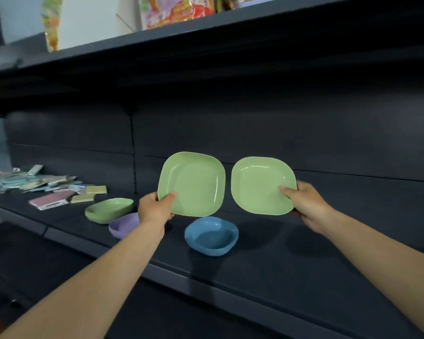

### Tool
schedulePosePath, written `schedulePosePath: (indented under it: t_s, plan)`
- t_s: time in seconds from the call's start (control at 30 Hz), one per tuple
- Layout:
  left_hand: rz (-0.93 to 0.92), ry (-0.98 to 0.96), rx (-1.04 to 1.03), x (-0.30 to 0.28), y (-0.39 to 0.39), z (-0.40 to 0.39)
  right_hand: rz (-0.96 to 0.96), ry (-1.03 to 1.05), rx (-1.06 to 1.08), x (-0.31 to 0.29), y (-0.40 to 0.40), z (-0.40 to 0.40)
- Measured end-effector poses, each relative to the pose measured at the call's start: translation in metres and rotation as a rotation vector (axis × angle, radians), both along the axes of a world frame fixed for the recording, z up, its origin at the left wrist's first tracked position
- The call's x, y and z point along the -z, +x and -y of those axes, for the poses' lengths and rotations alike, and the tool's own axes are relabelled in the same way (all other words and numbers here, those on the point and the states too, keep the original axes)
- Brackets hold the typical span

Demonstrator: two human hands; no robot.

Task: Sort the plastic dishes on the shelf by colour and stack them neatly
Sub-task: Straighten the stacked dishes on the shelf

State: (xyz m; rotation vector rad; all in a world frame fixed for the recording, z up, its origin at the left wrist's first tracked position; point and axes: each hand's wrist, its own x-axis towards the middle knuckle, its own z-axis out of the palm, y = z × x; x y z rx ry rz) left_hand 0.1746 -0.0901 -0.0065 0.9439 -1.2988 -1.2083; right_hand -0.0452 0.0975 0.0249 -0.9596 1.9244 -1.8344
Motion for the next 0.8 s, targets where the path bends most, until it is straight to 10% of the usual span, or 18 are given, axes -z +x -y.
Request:
schedulePosePath:
  t_s: [0.8]
  plan:
    - [0.571,0.235,0.388,0.029,-0.075,0.219,0.030,0.060,0.109,0.024,-0.052,0.200]
